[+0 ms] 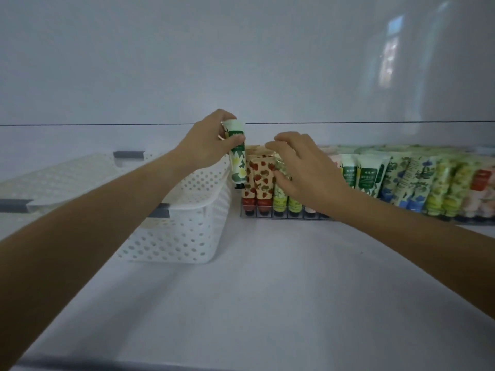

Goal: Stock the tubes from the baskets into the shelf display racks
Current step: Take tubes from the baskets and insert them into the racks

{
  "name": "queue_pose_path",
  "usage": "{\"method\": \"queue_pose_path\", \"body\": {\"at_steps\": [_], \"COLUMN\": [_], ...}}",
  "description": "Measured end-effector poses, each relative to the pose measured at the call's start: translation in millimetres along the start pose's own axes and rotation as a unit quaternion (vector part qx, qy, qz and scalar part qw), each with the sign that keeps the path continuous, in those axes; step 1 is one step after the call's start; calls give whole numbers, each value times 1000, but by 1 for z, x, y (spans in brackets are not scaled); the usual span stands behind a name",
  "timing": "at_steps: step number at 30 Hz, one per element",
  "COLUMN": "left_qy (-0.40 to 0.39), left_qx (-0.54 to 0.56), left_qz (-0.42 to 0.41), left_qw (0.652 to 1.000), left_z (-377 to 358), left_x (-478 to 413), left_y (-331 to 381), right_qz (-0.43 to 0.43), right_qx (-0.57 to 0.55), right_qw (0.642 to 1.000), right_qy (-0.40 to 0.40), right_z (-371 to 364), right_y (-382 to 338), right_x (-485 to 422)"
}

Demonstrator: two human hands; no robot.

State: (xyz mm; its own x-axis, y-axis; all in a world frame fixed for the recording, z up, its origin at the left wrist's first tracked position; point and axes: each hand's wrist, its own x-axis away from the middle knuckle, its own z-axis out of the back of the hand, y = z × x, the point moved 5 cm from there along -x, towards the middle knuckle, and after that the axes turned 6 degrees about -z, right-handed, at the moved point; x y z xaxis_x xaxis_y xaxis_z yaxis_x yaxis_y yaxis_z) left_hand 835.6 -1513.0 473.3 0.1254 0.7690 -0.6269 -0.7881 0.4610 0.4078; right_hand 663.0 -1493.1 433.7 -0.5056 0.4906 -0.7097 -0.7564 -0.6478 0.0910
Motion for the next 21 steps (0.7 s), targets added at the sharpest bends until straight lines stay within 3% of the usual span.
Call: {"method": "queue_pose_path", "body": {"at_steps": [5,11,21], "left_qy": [63,-11,-118], "left_qx": [75,65,88], "left_qz": [-6,-63,-180], "left_qw": [995,996,973], "left_z": [10,-14,-113], "left_x": [-8,-33,-51], "left_y": [14,71,173], "right_qz": [29,12,-73], "right_qx": [1,4,-136], "right_qw": [998,989,978], "right_qy": [-52,-149,-142], "right_z": [2,-14,-17], "right_y": [6,31,45], "right_x": [47,87,97]}}
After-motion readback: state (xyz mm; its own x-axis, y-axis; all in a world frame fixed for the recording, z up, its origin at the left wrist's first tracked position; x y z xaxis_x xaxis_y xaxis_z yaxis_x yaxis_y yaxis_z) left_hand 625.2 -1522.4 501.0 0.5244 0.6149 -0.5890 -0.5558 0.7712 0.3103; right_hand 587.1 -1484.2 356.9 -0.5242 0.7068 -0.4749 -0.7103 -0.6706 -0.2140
